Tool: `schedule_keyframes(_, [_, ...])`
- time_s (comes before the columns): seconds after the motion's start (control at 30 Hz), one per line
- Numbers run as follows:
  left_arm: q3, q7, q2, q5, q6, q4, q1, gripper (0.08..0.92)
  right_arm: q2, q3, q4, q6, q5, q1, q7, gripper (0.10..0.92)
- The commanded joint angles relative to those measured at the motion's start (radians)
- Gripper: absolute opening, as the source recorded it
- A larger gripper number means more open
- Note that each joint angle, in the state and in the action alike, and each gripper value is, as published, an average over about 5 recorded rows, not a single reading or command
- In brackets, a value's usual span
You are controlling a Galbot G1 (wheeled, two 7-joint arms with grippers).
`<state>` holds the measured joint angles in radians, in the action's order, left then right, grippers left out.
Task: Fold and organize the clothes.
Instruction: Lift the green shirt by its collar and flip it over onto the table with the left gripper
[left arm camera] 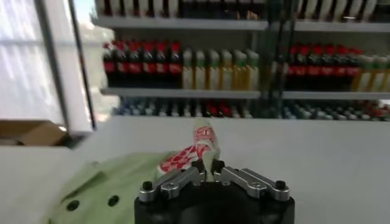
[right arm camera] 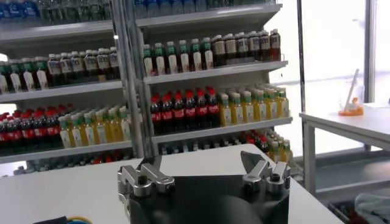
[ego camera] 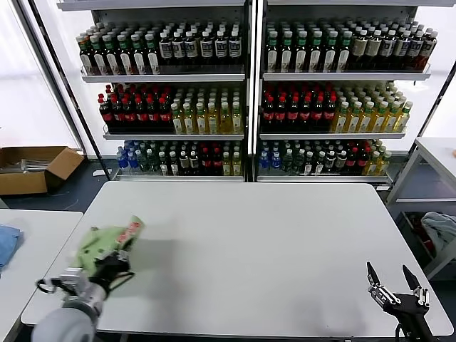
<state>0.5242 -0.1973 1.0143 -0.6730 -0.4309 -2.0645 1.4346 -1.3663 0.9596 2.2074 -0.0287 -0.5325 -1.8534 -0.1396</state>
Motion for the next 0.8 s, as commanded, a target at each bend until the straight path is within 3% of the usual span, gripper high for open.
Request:
schedule_keyframes(0.03, [-0.361,-0.151,0.082,-0.136,0.004,0.05,-0.146,0.117,-0.016,-0.005,0.002,0.007,0.011,-0.021,-0.001,0.823])
schedule_keyframes(0.4, [-0.358,-0.156,0.088,-0.186,0.112,-0.004,-0.15,0.117,0.043,-0.1,0.002,-0.02,0.063,0.021,-0.004,0.823])
schedule_keyframes(0.63, [-0.379,-0.235,0.109,-0.224,0.09,-0.008,-0.172,0.119,0.044,-0.23,0.031,-0.063,0.13,0.05,0.009,0.823])
schedule_keyframes(0.8, [-0.278,-0.124,0.094,-0.23,0.063,-0.07,-0.134,0.194,0.085,-0.387,0.015,-0.143,0.177,0.139,0.034,0.823])
